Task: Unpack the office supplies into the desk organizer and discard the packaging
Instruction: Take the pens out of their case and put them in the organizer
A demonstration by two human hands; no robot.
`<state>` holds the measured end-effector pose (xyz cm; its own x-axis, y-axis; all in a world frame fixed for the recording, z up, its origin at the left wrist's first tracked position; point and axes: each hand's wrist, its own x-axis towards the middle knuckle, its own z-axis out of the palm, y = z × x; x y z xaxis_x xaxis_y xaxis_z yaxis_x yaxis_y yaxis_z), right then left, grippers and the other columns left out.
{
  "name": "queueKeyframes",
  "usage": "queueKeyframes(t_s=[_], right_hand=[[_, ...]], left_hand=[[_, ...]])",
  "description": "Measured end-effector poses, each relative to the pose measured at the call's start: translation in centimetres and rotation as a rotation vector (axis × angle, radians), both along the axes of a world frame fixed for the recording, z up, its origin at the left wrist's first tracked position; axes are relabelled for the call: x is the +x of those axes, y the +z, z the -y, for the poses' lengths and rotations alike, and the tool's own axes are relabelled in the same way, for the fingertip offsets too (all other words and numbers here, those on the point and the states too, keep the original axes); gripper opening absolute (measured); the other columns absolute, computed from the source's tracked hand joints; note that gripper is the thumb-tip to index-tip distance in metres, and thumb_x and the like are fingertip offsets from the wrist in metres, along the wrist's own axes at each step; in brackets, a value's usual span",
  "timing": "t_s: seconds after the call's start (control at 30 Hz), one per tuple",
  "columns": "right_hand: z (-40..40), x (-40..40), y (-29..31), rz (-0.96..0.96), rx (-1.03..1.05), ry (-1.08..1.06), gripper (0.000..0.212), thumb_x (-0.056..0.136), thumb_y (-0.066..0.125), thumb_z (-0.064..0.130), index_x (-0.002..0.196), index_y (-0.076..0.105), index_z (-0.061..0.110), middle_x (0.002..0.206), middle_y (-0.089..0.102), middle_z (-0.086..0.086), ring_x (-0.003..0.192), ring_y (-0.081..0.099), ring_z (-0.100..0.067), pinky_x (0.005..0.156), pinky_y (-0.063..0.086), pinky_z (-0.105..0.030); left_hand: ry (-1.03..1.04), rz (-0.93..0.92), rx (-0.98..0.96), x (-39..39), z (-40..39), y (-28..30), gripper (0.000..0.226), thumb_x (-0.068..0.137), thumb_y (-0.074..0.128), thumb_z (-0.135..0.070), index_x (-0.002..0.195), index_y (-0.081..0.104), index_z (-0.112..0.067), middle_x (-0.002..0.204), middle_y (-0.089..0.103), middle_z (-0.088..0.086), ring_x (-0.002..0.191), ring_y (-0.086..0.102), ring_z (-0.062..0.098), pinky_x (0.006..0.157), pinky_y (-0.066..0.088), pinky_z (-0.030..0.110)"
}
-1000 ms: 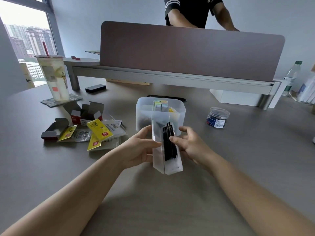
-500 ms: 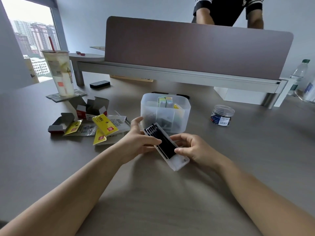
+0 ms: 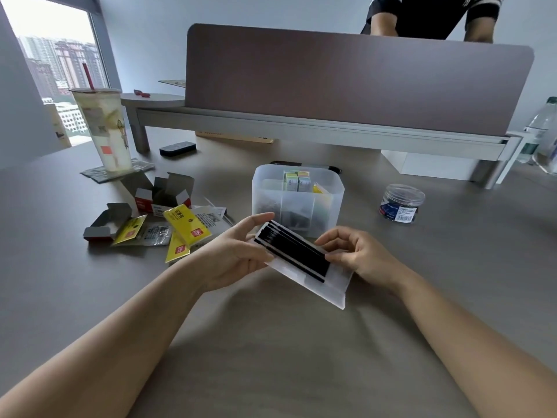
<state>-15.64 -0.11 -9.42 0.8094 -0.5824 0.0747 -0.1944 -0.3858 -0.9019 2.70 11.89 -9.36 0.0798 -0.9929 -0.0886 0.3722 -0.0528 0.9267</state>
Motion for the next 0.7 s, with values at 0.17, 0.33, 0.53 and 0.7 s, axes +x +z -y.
queueKeyframes(t_s=[0.17, 0.33, 0.53, 0.7], right_hand=[[-0.3, 0.3, -0.1, -0.009, -0.085, -0.042, 0.022, 0.083, 0.053, -0.007, 0.082, 0.059, 0.015, 0.082, 0.059, 0.000, 0.075, 0.055, -0.004, 0.070, 0.043, -0.005], [-1.0, 0.4, -0.1, 0.007, -0.234, -0.129, 0.012, 0.083, 0.058, 0.004, 0.093, 0.060, 0.011, 0.078, 0.057, 0.011, 0.073, 0.053, -0.003, 0.067, 0.041, -0.002], [-1.6, 1.0, -0.2, -0.082, -0.451, -0.171, 0.021, 0.080, 0.065, 0.022, 0.098, 0.062, 0.014, 0.097, 0.055, 0.006, 0.085, 0.050, -0.003, 0.069, 0.034, 0.000], [-1.9, 1.1, 0.2, -0.173, -0.513, -0.152, 0.031, 0.076, 0.068, 0.028, 0.102, 0.059, 0.013, 0.105, 0.050, 0.005, 0.098, 0.046, -0.009, 0.066, 0.032, -0.011]], left_hand=[[-0.024, 0.147, 0.036, 0.2, -0.5, 0.0, 0.081, 0.066, 0.056, 0.024, 0.130, 0.041, -0.023, 0.117, 0.054, 0.015, 0.076, 0.068, 0.017, 0.059, 0.057, 0.022], [0.012, 0.315, 0.042, -0.3, -0.5, -0.4, 0.077, 0.069, 0.058, 0.018, 0.125, 0.040, -0.032, 0.124, 0.050, 0.021, 0.094, 0.061, 0.029, 0.070, 0.058, 0.030], [0.058, 0.434, 0.025, -0.4, -0.4, -0.7, 0.085, 0.064, 0.071, 0.006, 0.131, 0.036, -0.031, 0.112, 0.058, 0.012, 0.103, 0.060, 0.026, 0.083, 0.054, 0.032], [0.084, 0.521, 0.009, -0.7, -0.4, -0.7, 0.092, 0.056, 0.079, -0.005, 0.132, 0.035, -0.031, 0.114, 0.060, 0.011, 0.103, 0.062, 0.023, 0.092, 0.051, 0.036]])
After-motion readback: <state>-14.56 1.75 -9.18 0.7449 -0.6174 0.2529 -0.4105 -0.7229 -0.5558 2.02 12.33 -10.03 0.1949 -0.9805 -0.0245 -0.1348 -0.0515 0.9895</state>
